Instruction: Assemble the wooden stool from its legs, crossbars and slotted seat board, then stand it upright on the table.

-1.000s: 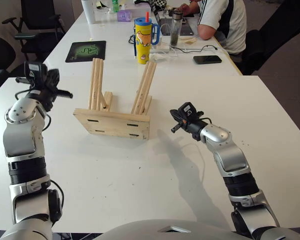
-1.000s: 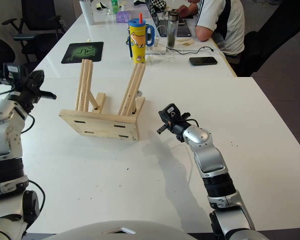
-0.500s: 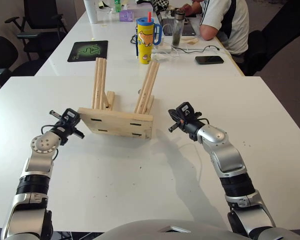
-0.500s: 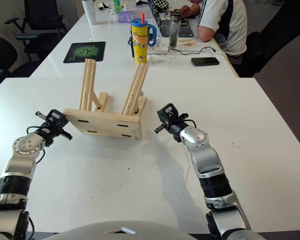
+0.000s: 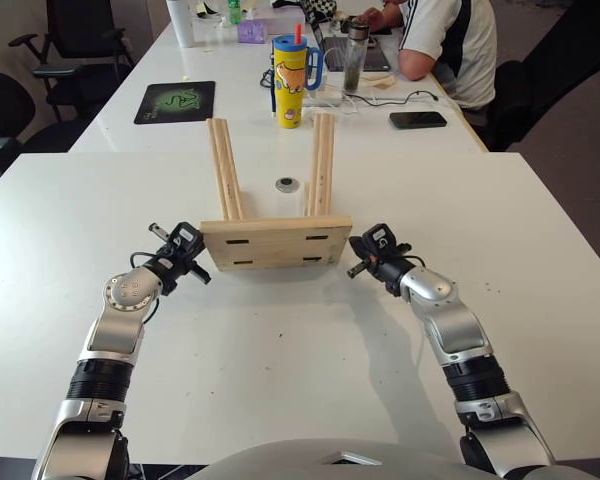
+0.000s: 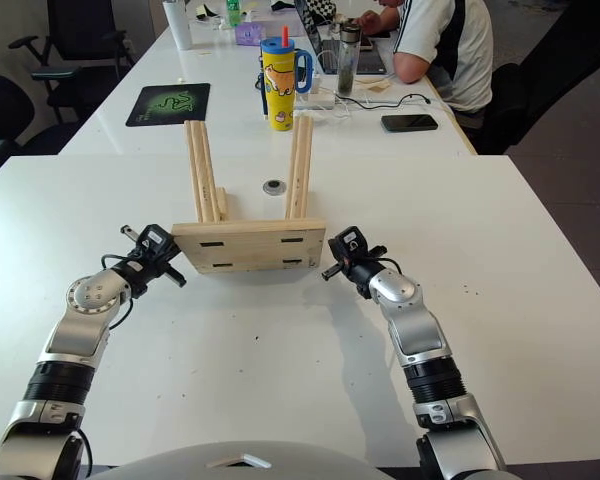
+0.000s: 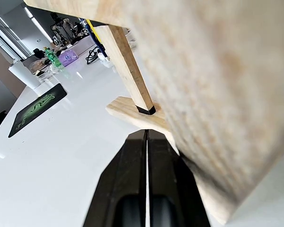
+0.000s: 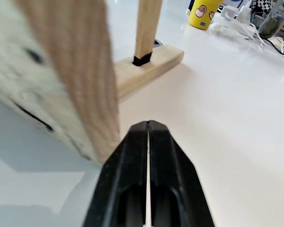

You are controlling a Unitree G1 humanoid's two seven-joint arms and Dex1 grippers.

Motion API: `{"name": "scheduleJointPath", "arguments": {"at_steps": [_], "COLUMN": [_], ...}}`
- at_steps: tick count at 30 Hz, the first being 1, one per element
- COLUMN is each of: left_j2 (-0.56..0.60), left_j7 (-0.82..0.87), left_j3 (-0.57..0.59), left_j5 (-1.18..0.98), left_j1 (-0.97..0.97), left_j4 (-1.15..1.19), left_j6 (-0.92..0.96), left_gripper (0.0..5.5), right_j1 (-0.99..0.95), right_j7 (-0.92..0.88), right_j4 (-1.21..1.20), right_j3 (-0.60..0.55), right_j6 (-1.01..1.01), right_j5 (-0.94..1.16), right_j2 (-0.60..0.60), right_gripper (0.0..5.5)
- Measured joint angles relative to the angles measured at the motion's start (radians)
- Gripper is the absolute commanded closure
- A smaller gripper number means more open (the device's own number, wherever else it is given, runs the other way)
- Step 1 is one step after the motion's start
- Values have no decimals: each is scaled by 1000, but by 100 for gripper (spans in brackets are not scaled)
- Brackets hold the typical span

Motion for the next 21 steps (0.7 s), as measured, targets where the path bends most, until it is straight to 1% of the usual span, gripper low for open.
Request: {"name": "scheduleJointPath", "arguments": {"at_steps": [6,12,21], "left_j2": [-4,4,-82], "left_j7": [77,76,89], "left_j3": [-3,12,-16], "left_j5": [49,38,16], "left_j1": [9,50,68], "left_j4": [54,45,-28], "left_j6": [59,155,264], "left_gripper": [548,548,548], "right_j1": [-3,-40,-116], "right_j7": [-2,-4,0], "right_j4": [49,161,341], "right_j3": [6,-23,-17], "right_j6": [-21,-60,-149], "right_j5": [0,5,-5], "right_j2": [11,14,34], "right_gripper": [550,550,550]}}
